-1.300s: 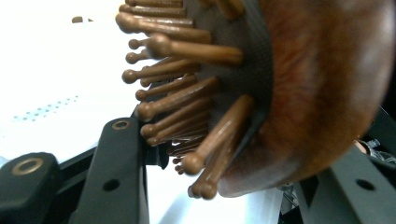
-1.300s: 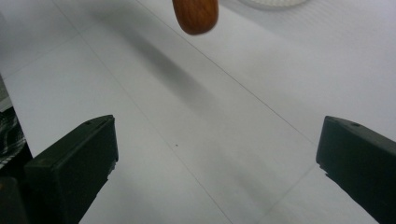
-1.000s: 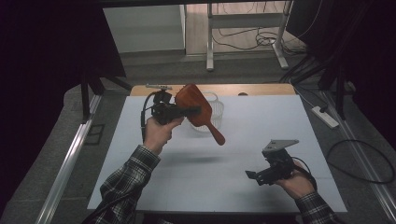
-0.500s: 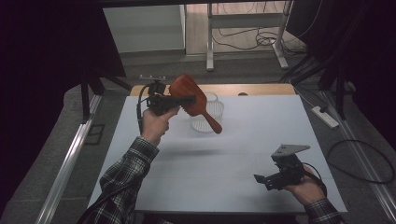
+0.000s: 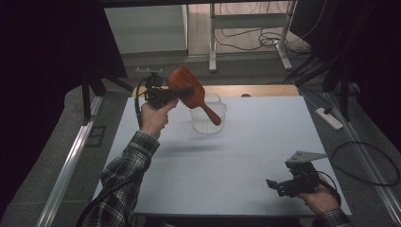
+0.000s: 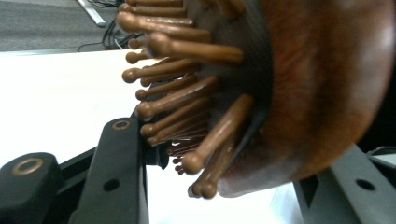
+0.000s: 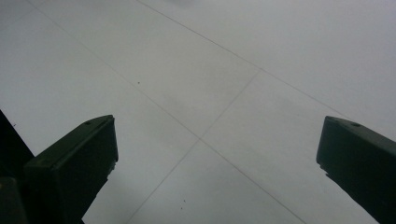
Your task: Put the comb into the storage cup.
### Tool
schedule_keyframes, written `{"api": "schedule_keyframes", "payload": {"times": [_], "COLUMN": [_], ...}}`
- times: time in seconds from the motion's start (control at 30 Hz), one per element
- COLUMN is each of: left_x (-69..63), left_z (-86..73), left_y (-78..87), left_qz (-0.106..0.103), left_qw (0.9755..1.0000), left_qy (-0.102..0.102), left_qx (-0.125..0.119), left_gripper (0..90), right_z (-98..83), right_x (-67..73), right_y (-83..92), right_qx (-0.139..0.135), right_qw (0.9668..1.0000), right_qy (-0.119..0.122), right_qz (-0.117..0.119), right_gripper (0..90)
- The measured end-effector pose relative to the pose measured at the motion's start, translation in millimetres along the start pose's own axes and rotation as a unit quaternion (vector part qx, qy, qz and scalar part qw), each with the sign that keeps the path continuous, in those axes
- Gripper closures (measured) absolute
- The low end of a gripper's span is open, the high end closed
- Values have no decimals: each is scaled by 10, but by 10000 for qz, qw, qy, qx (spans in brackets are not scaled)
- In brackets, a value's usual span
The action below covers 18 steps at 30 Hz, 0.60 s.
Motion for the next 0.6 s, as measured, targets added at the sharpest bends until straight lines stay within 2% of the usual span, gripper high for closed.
{"api": "schedule_keyframes", "payload": {"times": [0.07,0.6], "left_x": [28,112], "left_z": [28,156], "left_y": [-7,-25], "left_qz": [29,288], "left_qw": [10000,9993], "left_qy": [58,152], "left_qx": [-36,-168], "left_gripper": [529,530], "right_z": [-36,-194], "right_x": [1,-30], "right_y": [33,227], "right_qx": [-44,-213], "right_qw": [10000,9986], "right_qy": [-63,-344], "right_qz": [-44,-346], "right_gripper": [0,0]}}
Point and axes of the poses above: each handheld gripper's, and its own axes: y roughly backward along the jaws, z roughly out of its top, x roughly to its left, the point moved 1 cm from there along -y, roughly forward along the jaws, and after that the axes turned 13 degrees about z, right-handed, at the moved point
